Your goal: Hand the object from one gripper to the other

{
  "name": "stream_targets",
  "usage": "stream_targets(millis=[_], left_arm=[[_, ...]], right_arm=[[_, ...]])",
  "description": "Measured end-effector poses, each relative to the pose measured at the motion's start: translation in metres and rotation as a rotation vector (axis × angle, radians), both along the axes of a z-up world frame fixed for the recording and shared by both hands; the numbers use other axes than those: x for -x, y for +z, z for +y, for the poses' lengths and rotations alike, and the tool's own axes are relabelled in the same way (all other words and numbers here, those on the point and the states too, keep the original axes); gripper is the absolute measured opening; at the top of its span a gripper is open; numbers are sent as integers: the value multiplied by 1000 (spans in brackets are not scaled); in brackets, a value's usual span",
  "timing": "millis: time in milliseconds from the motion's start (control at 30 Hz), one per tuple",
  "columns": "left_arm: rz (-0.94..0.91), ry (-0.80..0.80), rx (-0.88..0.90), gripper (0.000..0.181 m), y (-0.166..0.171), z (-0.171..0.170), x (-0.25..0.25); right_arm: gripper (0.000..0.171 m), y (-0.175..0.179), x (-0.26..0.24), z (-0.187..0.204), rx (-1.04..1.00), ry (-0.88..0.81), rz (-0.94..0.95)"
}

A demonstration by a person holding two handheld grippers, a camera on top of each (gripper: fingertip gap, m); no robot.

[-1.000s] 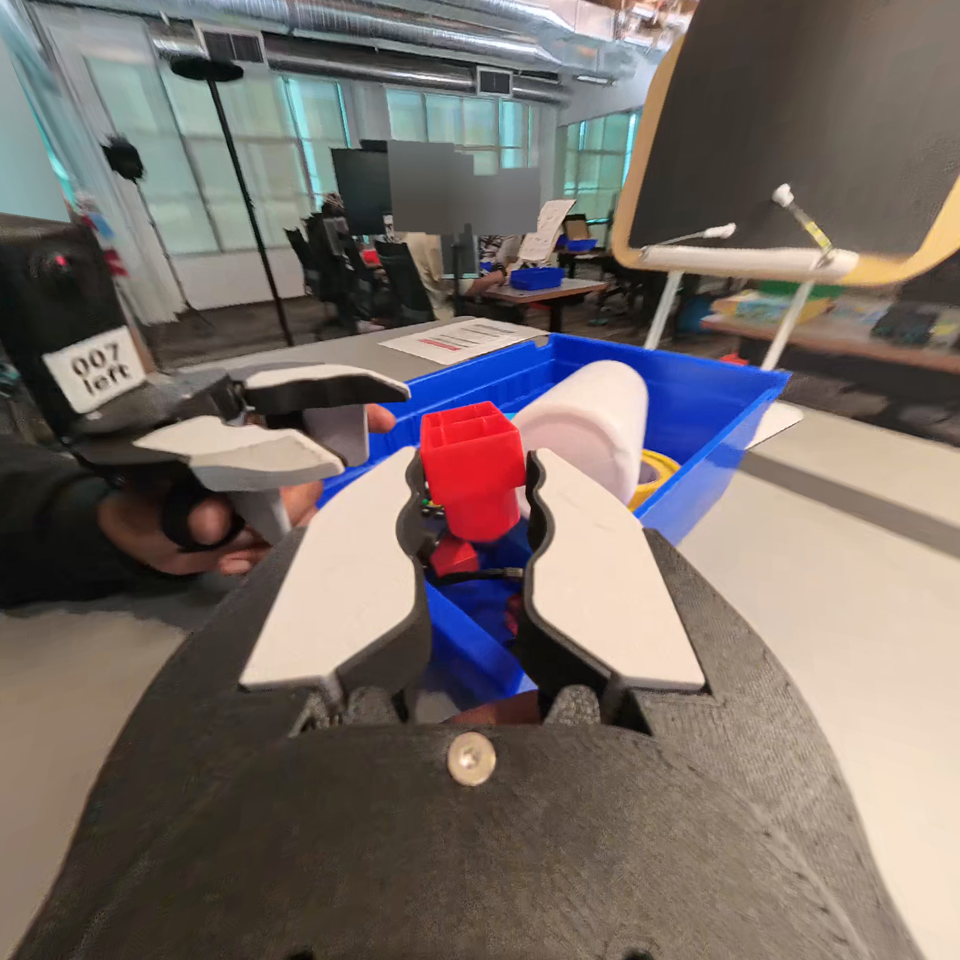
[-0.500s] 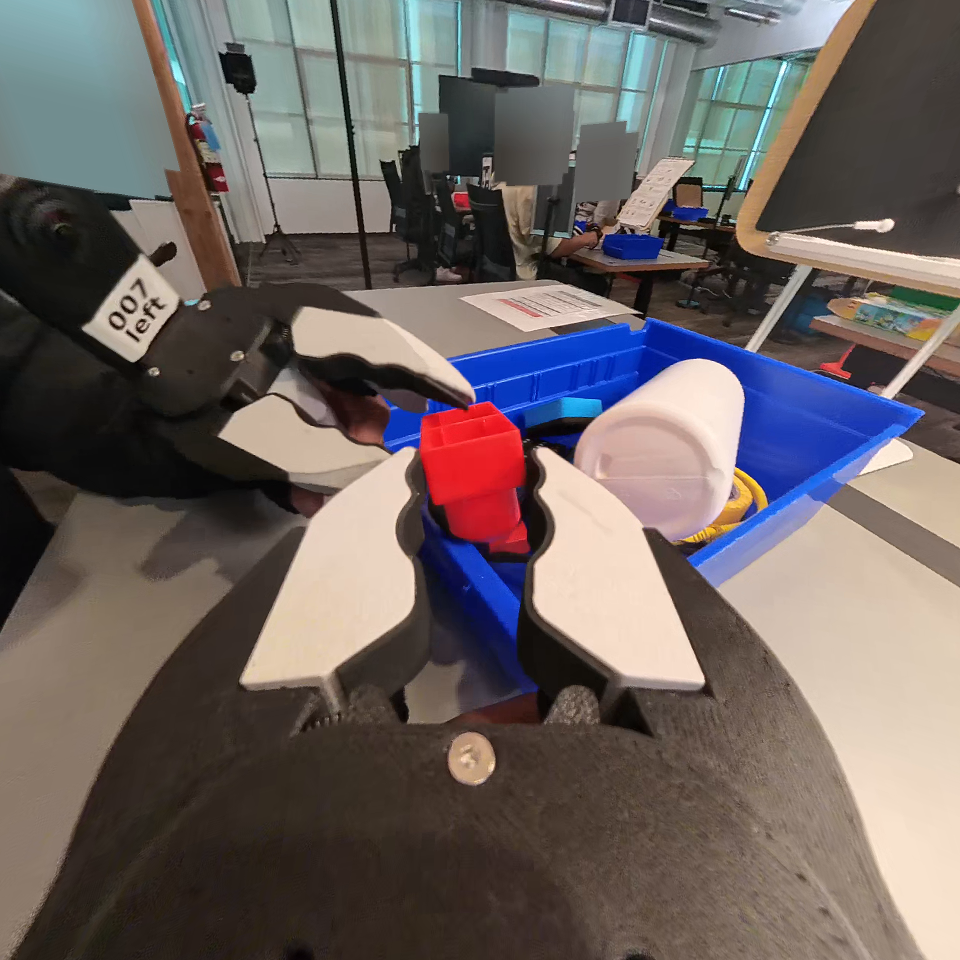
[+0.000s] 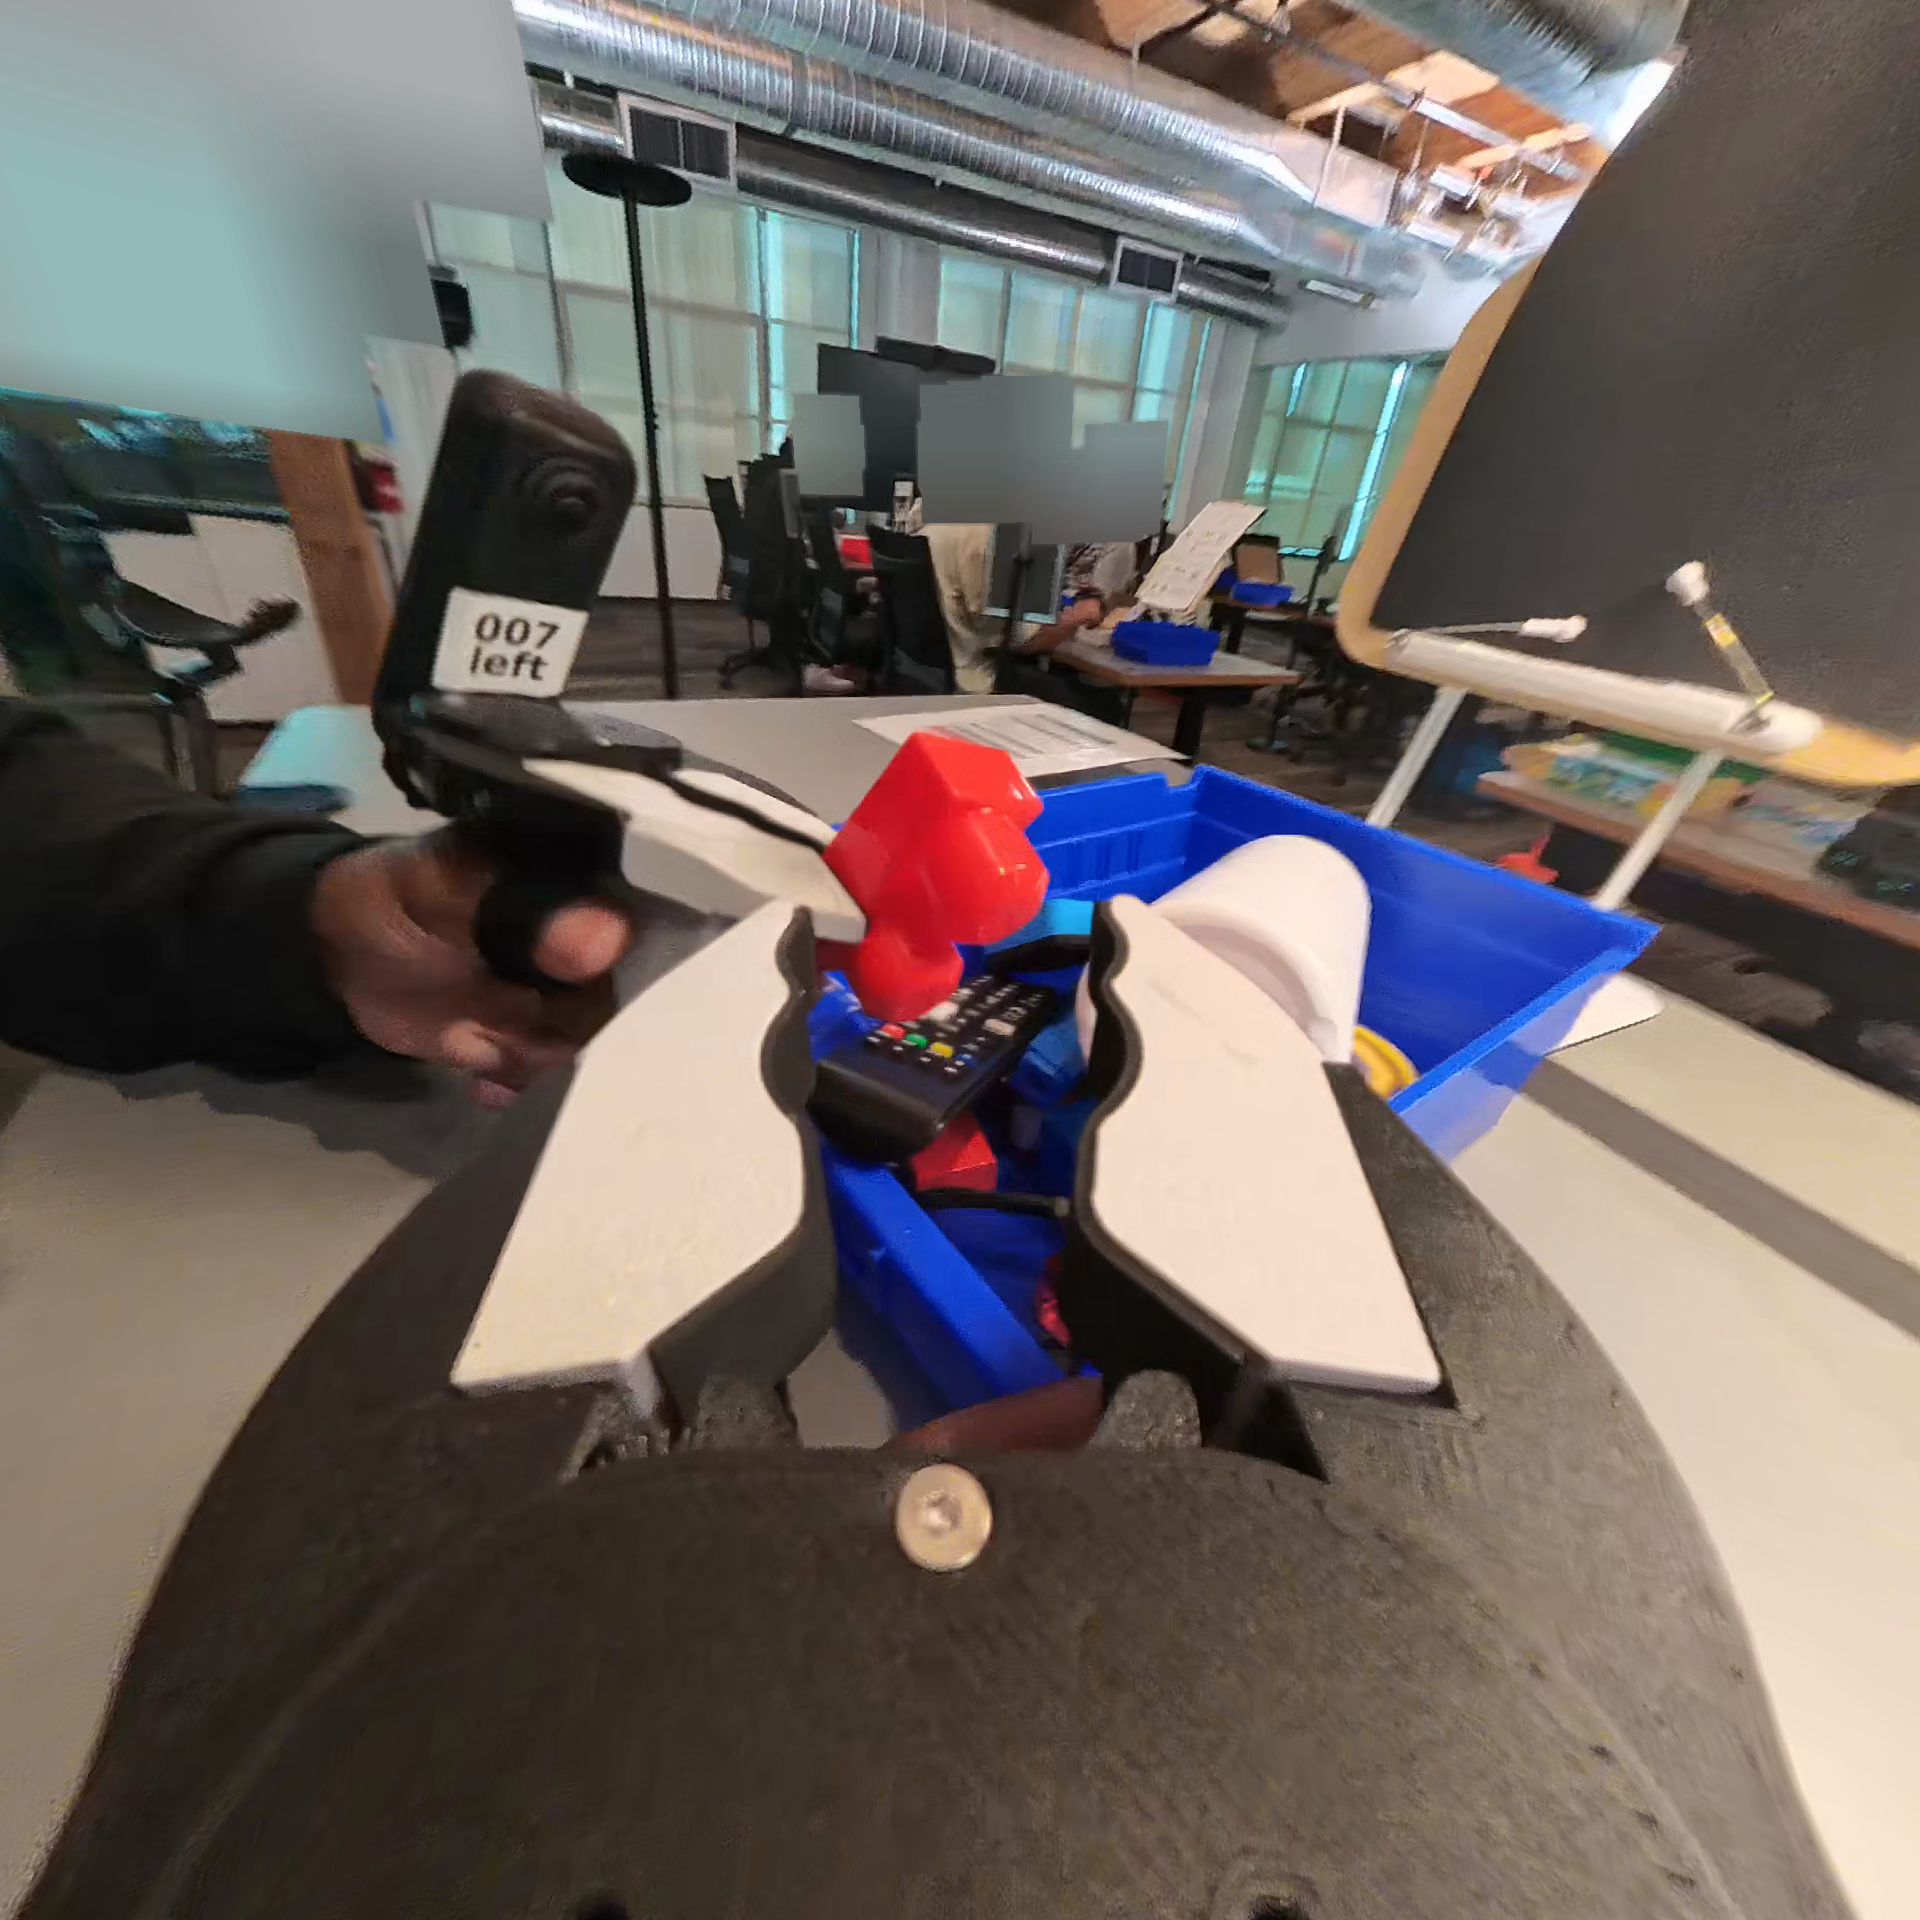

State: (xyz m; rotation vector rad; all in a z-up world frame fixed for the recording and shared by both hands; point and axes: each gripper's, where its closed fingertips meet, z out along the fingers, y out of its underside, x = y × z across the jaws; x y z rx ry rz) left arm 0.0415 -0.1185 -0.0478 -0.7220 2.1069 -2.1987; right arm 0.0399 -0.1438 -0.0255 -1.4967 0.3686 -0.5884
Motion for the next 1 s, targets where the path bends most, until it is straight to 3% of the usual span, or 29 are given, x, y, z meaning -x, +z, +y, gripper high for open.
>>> stream_targets(millis=[167, 367, 833, 1000], left_arm=[[304, -176, 190, 6, 8, -2, 8], [414, -291, 225, 6, 7, -9, 20], [453, -428, 156, 5, 1, -16, 38], [329, -405, 83, 14, 0, -15, 35]], right_arm=[[67, -18, 3, 11, 326, -131, -323], [77, -24, 2, 16, 497, -247, -546], [66, -21, 12, 19, 503, -194, -604], [65, -23, 10, 19, 475, -162, -513]])
